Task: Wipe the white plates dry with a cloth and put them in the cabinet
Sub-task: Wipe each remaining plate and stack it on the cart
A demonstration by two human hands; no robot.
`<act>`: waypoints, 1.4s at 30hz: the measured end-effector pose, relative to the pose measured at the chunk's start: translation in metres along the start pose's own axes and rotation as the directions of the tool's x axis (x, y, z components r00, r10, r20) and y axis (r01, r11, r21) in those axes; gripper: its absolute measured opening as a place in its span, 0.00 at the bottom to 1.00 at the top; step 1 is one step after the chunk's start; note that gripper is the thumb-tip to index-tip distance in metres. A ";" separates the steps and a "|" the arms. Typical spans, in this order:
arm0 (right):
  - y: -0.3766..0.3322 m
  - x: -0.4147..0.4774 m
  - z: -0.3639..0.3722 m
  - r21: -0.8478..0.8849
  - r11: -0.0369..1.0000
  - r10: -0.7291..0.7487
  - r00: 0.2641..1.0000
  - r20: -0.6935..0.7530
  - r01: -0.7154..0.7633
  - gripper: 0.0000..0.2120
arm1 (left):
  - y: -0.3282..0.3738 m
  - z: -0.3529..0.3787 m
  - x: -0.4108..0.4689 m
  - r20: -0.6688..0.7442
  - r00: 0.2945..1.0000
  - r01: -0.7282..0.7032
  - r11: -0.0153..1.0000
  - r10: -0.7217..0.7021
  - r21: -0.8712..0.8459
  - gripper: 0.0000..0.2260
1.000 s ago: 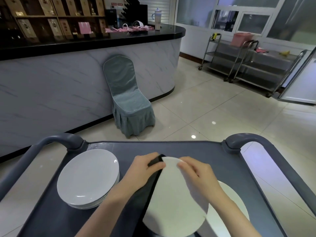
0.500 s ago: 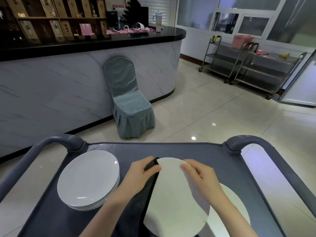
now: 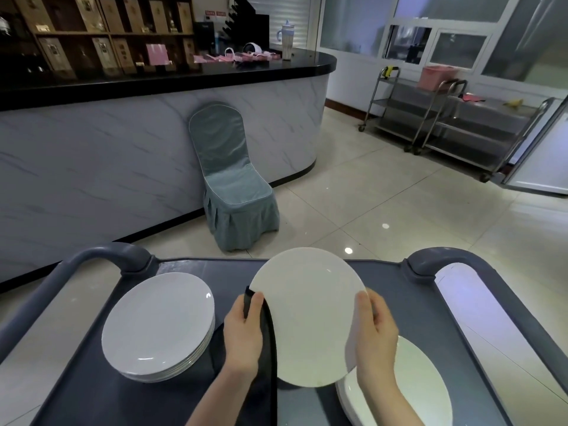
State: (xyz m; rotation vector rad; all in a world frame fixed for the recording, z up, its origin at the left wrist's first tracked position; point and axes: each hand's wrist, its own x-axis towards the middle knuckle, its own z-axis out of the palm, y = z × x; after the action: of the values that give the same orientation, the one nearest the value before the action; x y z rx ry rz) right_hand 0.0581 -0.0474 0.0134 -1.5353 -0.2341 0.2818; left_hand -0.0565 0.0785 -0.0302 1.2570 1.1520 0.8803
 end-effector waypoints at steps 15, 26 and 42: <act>-0.026 0.047 -0.019 -0.319 0.874 -0.131 0.809 0.574 0.367 0.08 | 0.026 -0.002 0.005 0.431 0.844 -0.406 0.906 0.320 0.122 0.11; -0.021 0.042 -0.022 -0.263 0.926 -0.140 0.891 0.432 0.273 0.11 | 0.031 -0.016 0.016 0.384 0.894 -0.305 0.941 0.231 0.144 0.06; -0.014 0.033 -0.018 -0.220 0.950 -0.129 0.921 0.367 0.220 0.08 | 0.018 -0.020 0.006 0.305 0.945 -0.138 0.989 0.116 0.052 0.08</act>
State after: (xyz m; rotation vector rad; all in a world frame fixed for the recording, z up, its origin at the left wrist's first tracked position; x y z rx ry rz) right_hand 0.0952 -0.0540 0.0265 -1.7016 -0.7110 0.3919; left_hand -0.0724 0.0916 -0.0119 1.4824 0.8728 0.7140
